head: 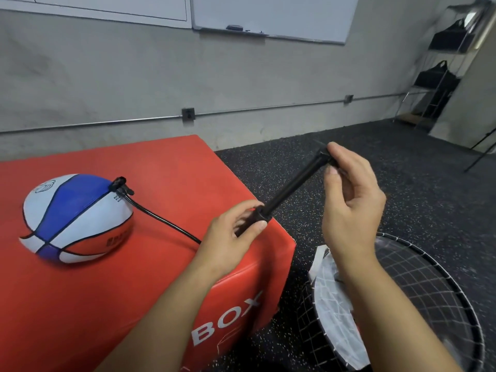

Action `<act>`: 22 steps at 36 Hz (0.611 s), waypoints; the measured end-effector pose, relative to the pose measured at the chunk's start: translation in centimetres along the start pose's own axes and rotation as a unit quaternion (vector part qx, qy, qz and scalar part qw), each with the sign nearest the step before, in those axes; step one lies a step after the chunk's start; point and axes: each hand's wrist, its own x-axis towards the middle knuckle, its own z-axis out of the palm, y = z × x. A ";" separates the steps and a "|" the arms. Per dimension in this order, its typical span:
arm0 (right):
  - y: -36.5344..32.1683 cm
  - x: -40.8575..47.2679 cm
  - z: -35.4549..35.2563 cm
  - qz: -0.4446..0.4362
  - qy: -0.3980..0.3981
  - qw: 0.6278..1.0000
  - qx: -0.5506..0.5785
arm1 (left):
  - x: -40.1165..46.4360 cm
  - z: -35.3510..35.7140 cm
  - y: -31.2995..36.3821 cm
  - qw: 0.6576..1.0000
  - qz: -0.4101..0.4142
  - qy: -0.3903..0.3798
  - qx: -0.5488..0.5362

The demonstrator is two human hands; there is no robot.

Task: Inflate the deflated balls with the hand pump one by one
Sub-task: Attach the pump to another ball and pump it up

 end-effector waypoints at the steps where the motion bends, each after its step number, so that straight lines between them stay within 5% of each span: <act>1: 0.2 -0.1 0.0 0.007 0.000 1.000 0.005 | 0.0 0.1 -0.1 1.000 0.000 -0.001 0.004; 22: 1.7 -5.6 4.1 0.011 -0.180 0.983 -0.046 | 0.2 -0.6 -0.4 0.998 -0.021 0.058 -0.031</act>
